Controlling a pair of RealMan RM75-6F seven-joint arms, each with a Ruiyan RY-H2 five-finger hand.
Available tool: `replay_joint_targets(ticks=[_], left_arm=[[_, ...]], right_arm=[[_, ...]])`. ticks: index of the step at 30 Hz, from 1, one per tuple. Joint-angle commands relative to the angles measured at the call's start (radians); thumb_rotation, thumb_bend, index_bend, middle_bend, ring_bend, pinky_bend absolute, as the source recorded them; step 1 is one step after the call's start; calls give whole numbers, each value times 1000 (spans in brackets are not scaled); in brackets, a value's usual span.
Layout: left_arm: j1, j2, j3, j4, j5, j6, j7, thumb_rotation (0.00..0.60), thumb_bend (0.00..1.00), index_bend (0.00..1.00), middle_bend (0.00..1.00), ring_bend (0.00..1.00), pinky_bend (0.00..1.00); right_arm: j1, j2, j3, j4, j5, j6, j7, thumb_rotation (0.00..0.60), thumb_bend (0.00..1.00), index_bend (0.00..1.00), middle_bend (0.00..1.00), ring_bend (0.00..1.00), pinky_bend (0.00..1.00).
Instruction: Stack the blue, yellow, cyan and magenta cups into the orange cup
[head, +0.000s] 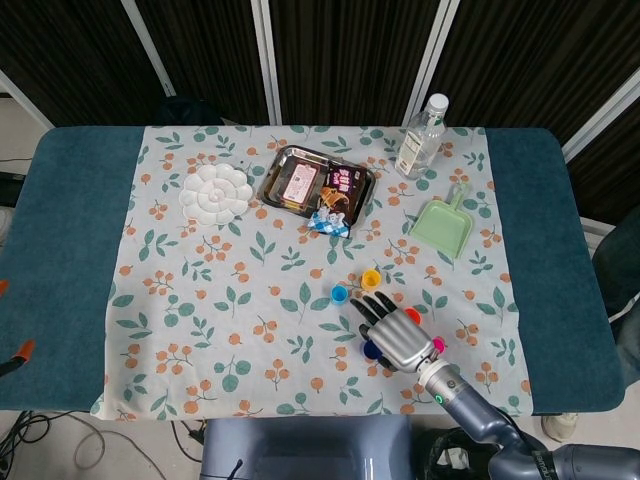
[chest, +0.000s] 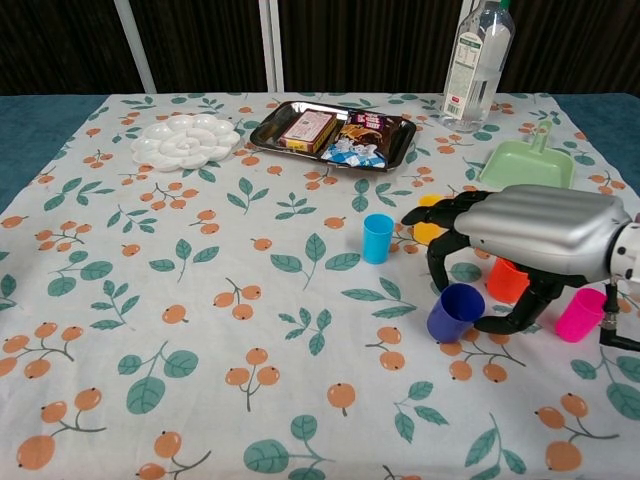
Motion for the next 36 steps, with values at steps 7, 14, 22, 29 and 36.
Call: replay_joint_targets(ticks=[7,14,22,29,36], left_arm=[[1,0,0,-2,2,3,-1,600,187,155,96,0,0],[2,0,0,-2,1,3,0,600,187,155,97,0,0],[3,1,-2,-3,-1,6,0,600,187,155,97,0,0],[3,1,-2,-2,-1,6,0,600,187,155,97,0,0],[4,1,-3,-3,-2,7,1,600,187,155,97,0,0]], right_arm=[[19,99,38,-80,40,-3,22,600,379,494,0,52,86],[64,214,87,-123,143,-48,20,600,387,494,0,52,86],[123,313,98,-136,258,-143,39,600,386,494,0,52,86],[144,341,80,-139,288,-162,46,600,387,494,0,52,86],[162,341,65,-134,298,-174,59,600,387,494,0,52,86]])
